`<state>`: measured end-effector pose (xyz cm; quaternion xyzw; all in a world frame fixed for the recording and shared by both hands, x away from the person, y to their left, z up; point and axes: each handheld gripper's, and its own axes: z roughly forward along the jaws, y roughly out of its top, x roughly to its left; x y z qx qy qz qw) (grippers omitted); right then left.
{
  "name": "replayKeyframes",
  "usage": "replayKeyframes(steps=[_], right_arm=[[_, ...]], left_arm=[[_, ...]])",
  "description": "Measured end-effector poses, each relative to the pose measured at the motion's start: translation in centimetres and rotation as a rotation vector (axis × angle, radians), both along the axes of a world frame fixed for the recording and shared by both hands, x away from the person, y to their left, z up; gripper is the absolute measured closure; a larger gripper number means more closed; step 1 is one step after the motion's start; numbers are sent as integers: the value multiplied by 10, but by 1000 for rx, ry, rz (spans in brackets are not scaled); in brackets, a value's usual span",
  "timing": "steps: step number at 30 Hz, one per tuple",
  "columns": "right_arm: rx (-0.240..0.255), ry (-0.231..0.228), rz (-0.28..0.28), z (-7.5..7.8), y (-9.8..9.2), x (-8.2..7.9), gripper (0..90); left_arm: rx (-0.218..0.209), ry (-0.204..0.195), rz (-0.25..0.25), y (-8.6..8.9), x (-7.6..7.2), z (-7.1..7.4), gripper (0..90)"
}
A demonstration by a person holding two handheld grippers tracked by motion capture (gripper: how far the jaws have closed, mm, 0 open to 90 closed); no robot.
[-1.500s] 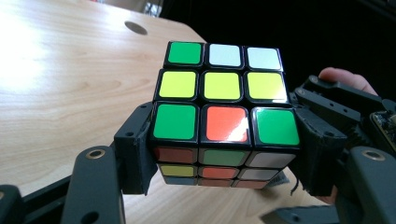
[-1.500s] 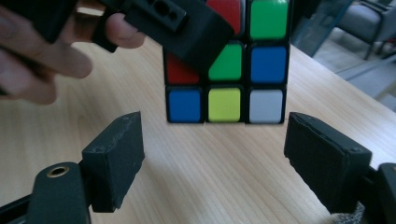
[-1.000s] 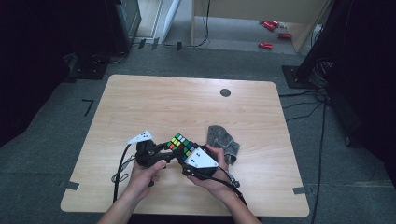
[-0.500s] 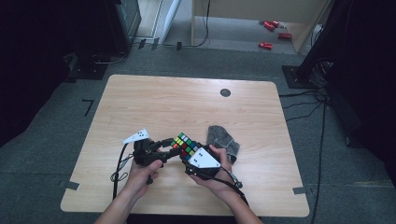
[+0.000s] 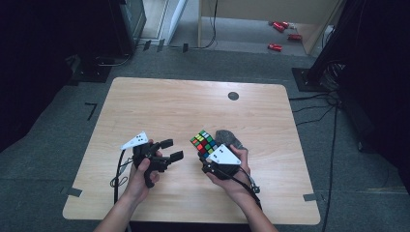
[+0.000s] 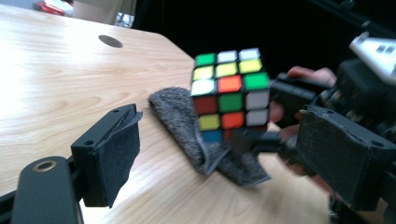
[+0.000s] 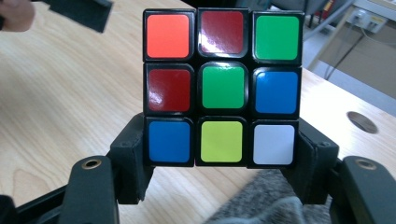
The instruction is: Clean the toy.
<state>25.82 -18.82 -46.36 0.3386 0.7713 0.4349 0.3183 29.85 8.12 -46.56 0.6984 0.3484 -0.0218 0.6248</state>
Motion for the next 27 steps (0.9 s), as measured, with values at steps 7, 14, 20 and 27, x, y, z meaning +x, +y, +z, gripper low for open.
replayKeyframes(steps=[7, 14, 20, 27], right_arm=[[44, 38, -46, 12, -10, 0, 345], [95, 78, -41, 22, -13, 0, 345], [128, 108, -28, 26, -11, -3, 345], [180, 149, 13, 31, -8, -6, 345]], left_arm=[[16, -33, -30, -3, -2, -2, 147], [131, -76, 16, -10, -4, -5, 151], [226, -172, 3, -20, -13, -5, 156], [333, -300, -11, -33, -24, -5, 157]])
